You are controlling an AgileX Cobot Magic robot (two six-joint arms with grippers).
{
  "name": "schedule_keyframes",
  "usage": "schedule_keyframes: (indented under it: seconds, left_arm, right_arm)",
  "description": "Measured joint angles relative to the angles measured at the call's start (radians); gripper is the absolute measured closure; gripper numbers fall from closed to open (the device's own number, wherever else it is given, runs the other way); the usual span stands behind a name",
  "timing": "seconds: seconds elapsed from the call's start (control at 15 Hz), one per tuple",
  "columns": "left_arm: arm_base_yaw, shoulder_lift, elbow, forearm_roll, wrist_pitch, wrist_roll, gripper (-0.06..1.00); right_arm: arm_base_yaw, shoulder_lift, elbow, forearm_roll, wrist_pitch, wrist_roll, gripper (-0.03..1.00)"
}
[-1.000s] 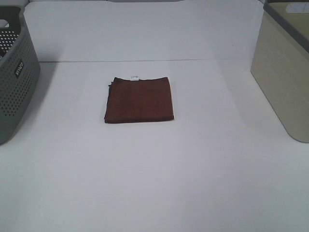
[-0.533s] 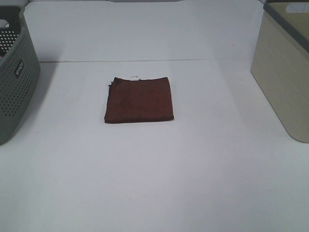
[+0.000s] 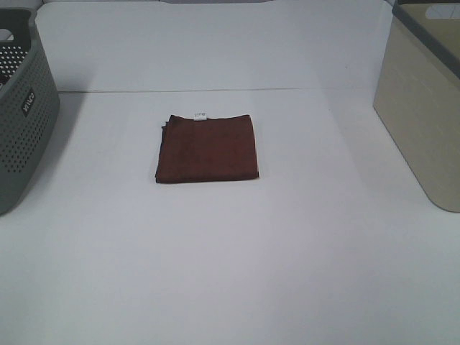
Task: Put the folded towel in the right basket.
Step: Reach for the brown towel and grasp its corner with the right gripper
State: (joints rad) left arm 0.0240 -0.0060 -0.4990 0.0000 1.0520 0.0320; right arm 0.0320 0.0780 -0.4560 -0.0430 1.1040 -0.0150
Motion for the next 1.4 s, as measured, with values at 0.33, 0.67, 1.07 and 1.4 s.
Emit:
schedule_keyframes:
  seconds: [0.33, 0.67, 1.07, 1.4]
  left_arm:
    - [0.0, 0.0, 0.0, 0.0, 0.0, 0.0, 0.06]
    - [0.0, 0.0, 0.0, 0.0, 0.0, 0.0, 0.06]
    - [0.0, 0.0, 0.0, 0.0, 0.0, 0.0, 0.06]
    - [0.0, 0.0, 0.0, 0.0, 0.0, 0.0, 0.06]
  right_arm:
    - [0.0, 0.0, 0.0, 0.0, 0.0, 0.0, -0.01]
    - [0.0, 0.0, 0.0, 0.0, 0.0, 0.0, -0.01]
    - [0.0, 0.0, 0.0, 0.0, 0.0, 0.0, -0.01]
    - [0.0, 0.0, 0.0, 0.0, 0.0, 0.0, -0.01]
